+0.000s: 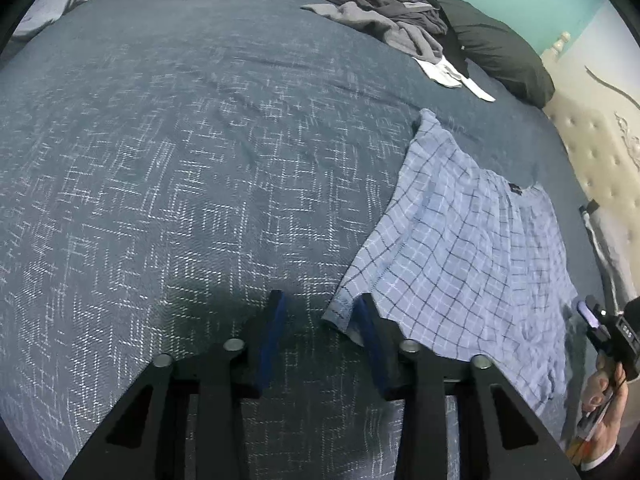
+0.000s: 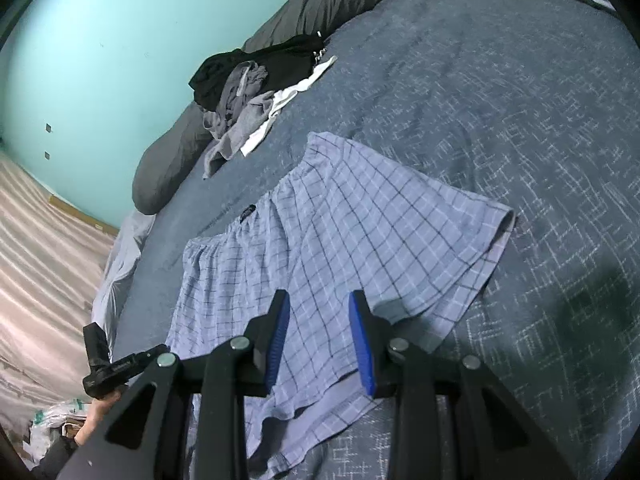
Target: Fold clothes
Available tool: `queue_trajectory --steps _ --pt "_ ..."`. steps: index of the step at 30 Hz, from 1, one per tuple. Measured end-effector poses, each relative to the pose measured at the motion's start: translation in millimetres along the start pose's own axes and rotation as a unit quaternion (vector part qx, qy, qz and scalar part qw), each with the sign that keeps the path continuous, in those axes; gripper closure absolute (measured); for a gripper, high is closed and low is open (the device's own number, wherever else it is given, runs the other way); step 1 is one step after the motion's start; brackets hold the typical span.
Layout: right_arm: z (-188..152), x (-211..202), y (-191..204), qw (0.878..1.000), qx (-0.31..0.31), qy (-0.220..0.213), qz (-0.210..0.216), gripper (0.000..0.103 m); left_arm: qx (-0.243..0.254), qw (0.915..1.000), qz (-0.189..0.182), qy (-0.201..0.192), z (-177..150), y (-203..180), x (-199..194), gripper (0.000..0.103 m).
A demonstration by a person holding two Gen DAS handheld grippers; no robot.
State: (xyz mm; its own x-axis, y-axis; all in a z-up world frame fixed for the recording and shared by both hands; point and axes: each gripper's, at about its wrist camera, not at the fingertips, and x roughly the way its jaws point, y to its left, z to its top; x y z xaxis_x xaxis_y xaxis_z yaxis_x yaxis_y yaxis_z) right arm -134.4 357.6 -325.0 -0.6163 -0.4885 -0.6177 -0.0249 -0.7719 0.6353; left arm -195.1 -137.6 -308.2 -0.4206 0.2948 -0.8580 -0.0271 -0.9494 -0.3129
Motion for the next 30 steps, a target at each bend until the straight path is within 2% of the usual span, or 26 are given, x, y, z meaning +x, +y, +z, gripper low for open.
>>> queue_trajectory --steps 10,15,25,30 --pt "2.9 -4.6 -15.5 1.000 0.021 -0.006 0.007 0.072 -0.015 0.9998 -0.007 -0.007 -5.7 -3.4 -3.0 0.096" --pt "5.8 -7.9 -21.9 0.999 0.034 -0.011 0.007 0.072 -0.013 0.9998 -0.010 -0.014 -3.6 -13.5 -10.2 0.098" --pt "8.7 -16.7 -33.1 0.998 0.053 -0.017 0.012 0.072 0.009 0.9990 -0.028 -0.033 13.4 -56.8 -33.3 0.098" --pt "10.7 -20.7 -35.5 0.998 0.060 -0.018 0.017 0.071 0.054 0.9975 -0.030 -0.033 18.8 -99.2 -43.6 0.098"
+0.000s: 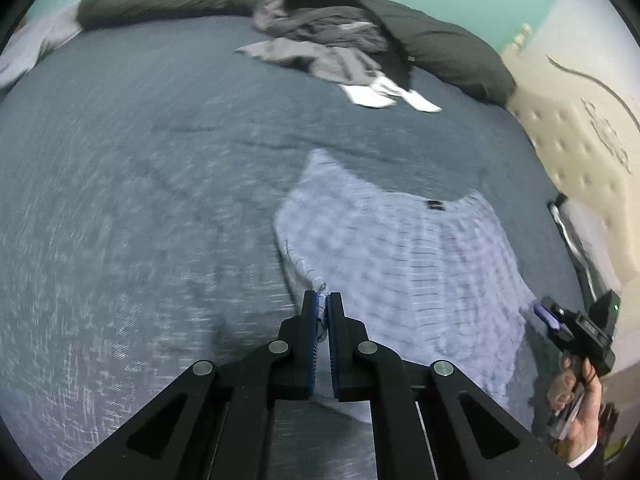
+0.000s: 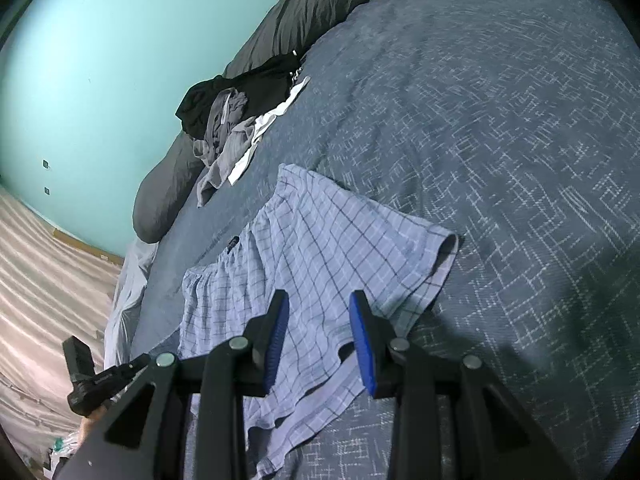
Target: Fold clothes
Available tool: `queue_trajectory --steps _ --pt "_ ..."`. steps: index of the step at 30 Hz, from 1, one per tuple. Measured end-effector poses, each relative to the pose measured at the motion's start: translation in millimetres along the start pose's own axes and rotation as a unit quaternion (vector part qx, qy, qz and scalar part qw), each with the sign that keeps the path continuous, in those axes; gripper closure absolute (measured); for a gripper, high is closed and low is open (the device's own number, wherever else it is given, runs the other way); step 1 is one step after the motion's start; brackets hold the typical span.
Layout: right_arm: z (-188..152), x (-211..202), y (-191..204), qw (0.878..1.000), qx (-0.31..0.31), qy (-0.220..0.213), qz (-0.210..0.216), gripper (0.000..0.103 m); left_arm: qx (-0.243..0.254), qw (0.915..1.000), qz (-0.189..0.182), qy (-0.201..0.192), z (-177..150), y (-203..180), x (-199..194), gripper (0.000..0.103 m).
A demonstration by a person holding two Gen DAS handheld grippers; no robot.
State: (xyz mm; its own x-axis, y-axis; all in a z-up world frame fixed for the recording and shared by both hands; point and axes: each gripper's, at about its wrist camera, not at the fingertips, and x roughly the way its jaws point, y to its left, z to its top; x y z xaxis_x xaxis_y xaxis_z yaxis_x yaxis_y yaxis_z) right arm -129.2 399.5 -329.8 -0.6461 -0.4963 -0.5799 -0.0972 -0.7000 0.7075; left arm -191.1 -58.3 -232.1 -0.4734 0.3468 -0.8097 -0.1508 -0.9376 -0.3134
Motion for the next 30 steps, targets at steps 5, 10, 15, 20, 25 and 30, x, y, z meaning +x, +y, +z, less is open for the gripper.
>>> queue_trajectory --steps 5,10,15,20,25,30 --pt "2.9 -5.7 -4.8 1.000 0.011 -0.005 0.004 0.067 0.023 0.9995 -0.023 0.002 13.8 -48.1 -2.2 0.098" --pt "5.3 -11.6 -9.1 1.000 0.017 -0.006 0.007 0.067 0.055 0.9973 -0.049 0.006 30.5 -112.0 7.9 0.098" --pt "8.3 -20.1 -15.8 1.000 0.024 -0.011 0.010 0.067 0.110 0.9890 -0.096 0.023 37.3 -201.9 32.2 0.098" --pt "13.7 -29.7 -30.1 0.999 0.041 -0.016 0.010 0.067 0.141 0.9802 -0.119 0.072 22.6 -269.6 87.0 0.098" --pt "16.1 -31.5 -37.5 0.999 0.044 -0.010 0.006 0.067 0.149 0.9756 -0.112 0.117 -1.2 -296.1 136.3 0.098" --pt "16.6 -28.9 -40.0 0.999 0.047 -0.003 0.008 0.067 0.130 0.9749 -0.121 0.134 -10.8 -292.6 148.3 0.092"
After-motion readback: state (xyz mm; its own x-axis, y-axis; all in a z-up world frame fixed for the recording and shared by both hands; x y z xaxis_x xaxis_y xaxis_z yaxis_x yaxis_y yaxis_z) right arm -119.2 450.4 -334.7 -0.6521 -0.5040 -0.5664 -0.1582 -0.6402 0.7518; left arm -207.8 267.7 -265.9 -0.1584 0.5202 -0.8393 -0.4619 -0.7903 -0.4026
